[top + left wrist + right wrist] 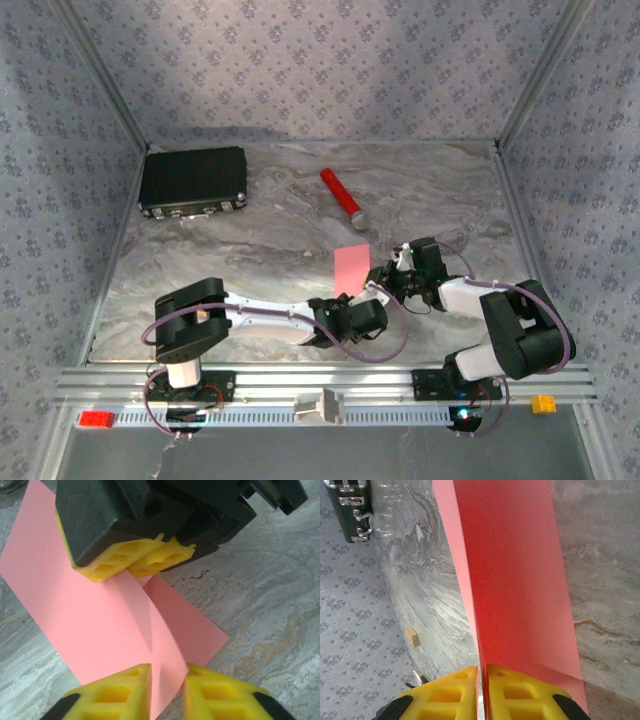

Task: Fold a paper plane with a square sheet of paper (pick it up from the middle)
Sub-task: Fold the triangle a second time at the center of the table.

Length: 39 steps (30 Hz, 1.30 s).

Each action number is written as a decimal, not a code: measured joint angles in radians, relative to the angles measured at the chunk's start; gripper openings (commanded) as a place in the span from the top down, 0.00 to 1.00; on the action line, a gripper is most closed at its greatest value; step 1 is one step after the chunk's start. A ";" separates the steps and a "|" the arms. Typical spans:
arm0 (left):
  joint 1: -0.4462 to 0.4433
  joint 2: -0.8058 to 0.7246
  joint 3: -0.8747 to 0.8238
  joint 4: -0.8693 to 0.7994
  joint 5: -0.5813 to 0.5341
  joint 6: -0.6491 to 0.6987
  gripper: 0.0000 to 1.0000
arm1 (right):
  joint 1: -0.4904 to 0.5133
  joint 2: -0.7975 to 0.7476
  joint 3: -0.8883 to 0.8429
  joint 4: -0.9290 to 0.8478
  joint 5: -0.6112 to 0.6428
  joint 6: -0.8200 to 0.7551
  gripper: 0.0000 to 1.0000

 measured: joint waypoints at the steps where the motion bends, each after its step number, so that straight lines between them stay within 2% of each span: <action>1: 0.000 -0.005 -0.002 0.003 0.000 -0.002 0.86 | -0.001 0.000 0.000 -0.003 0.000 0.000 0.86; 3: 0.000 -0.018 -0.009 0.008 0.000 -0.002 0.91 | -0.003 0.000 0.000 -0.011 0.000 0.000 0.85; 9: 0.011 -0.047 -0.035 0.032 0.034 -0.010 0.98 | -0.017 -0.033 0.000 -0.053 0.013 -0.007 0.79; 11: 0.034 -0.068 -0.060 0.056 0.093 -0.020 0.99 | -0.025 -0.070 0.000 -0.089 0.026 -0.019 0.76; 17: 0.184 -0.147 -0.152 0.149 0.330 -0.070 0.99 | -0.053 -0.209 0.000 -0.229 0.089 -0.076 0.70; 22: 0.257 -0.162 -0.190 0.225 0.500 -0.109 0.99 | -0.066 -0.272 0.000 -0.306 0.102 -0.122 0.76; 26: 0.287 -0.162 -0.211 0.256 0.582 -0.137 0.98 | -0.050 -0.275 0.000 -0.328 0.098 -0.138 0.82; 31: 0.303 -0.162 -0.218 0.275 0.623 -0.159 0.97 | 0.035 -0.266 -0.003 -0.312 0.095 -0.134 0.86; 34: 0.308 -0.162 -0.222 0.286 0.639 -0.170 0.95 | 0.096 -0.229 -0.002 -0.269 0.096 -0.117 0.93; 39: 0.320 -0.162 -0.227 0.293 0.657 -0.185 0.94 | 0.122 -0.156 -0.002 -0.223 0.106 -0.092 0.94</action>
